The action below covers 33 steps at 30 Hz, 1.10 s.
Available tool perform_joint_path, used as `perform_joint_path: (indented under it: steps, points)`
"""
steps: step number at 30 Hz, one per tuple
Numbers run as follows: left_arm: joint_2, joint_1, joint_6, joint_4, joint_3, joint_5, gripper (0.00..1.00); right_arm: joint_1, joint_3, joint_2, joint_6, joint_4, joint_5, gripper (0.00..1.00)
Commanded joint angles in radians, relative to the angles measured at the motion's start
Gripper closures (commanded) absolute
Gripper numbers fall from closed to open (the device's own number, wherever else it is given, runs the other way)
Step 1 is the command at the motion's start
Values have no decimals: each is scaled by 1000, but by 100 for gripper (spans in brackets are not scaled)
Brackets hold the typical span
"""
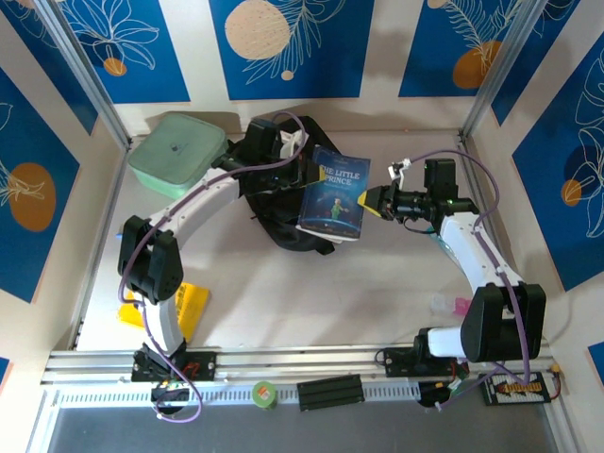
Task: Pack the student bag
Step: Pass the book.
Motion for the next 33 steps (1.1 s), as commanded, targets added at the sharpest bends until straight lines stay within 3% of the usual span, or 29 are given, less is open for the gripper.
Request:
perform_joint_path:
  steps: [1, 3, 6, 10, 17, 21, 33]
  points:
    - [-67, 40, -24, 39, -27, -43, 100, -18, 17, -9, 60, -4, 29, 49]
    - [-104, 59, -80, 92, -74, -107, 100, -13, -19, -22, 145, 56, 47, 35]
    - [-173, 88, -216, 234, -187, -234, 100, 25, -85, -32, 318, 181, 84, 23]
    - [-253, 105, -375, 462, -320, -393, 100, 128, -133, -14, 508, 367, 127, 16]
    - [-299, 103, -545, 605, -392, -575, 100, 269, -158, 34, 802, 668, 213, 4]
    - [-301, 99, -637, 673, -421, -605, 100, 310, -190, 71, 984, 875, 292, 0]
    - [-286, 68, -811, 819, -464, -629, 100, 378, -114, 283, 1271, 1266, 422, 0]
